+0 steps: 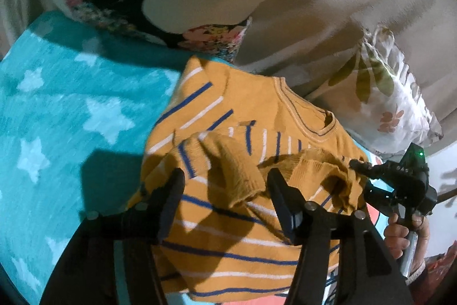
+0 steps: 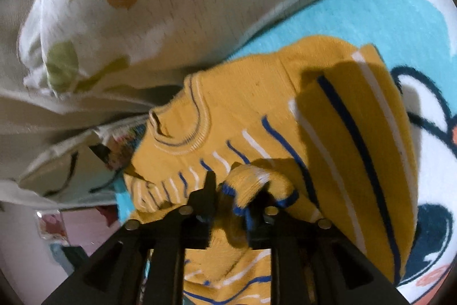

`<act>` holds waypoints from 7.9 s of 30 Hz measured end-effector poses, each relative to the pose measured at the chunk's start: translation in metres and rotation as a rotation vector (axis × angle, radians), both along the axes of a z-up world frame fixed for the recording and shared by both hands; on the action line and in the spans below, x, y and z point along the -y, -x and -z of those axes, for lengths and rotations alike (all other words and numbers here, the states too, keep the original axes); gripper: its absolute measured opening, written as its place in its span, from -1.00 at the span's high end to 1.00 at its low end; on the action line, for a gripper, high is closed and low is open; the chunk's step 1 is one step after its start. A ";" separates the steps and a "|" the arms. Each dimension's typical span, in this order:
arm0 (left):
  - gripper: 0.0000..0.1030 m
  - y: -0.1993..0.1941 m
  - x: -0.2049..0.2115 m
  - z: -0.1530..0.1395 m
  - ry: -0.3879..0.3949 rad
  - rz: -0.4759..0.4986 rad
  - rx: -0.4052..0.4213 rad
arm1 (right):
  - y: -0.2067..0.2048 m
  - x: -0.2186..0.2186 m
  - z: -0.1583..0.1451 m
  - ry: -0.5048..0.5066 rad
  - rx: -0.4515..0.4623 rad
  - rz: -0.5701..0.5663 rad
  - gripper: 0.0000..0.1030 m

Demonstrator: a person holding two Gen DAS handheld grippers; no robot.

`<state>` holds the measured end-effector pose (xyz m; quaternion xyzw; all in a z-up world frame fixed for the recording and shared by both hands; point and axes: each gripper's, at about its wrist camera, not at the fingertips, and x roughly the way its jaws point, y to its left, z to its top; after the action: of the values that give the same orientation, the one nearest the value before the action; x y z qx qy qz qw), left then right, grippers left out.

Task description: Fold small clothes

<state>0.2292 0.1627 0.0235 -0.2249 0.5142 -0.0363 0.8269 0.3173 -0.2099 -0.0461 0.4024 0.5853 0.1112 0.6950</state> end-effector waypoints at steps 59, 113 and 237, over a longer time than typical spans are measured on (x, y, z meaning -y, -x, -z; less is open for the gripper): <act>0.14 -0.070 -0.017 0.032 -0.139 0.019 -0.073 | -0.040 -0.023 -0.021 0.725 0.119 -0.206 0.84; -0.18 0.120 -0.039 -0.031 -0.221 -0.063 -0.032 | 0.176 0.071 -0.077 0.370 0.200 0.014 0.22; -0.40 0.164 0.031 0.002 -0.281 -0.107 -0.194 | 0.080 -0.064 -0.099 0.338 0.358 -0.279 0.62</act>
<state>0.0654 0.1316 0.0210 -0.1366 0.5789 0.1019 0.7974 0.2372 -0.1457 0.0531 0.1702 0.5131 0.1758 0.8227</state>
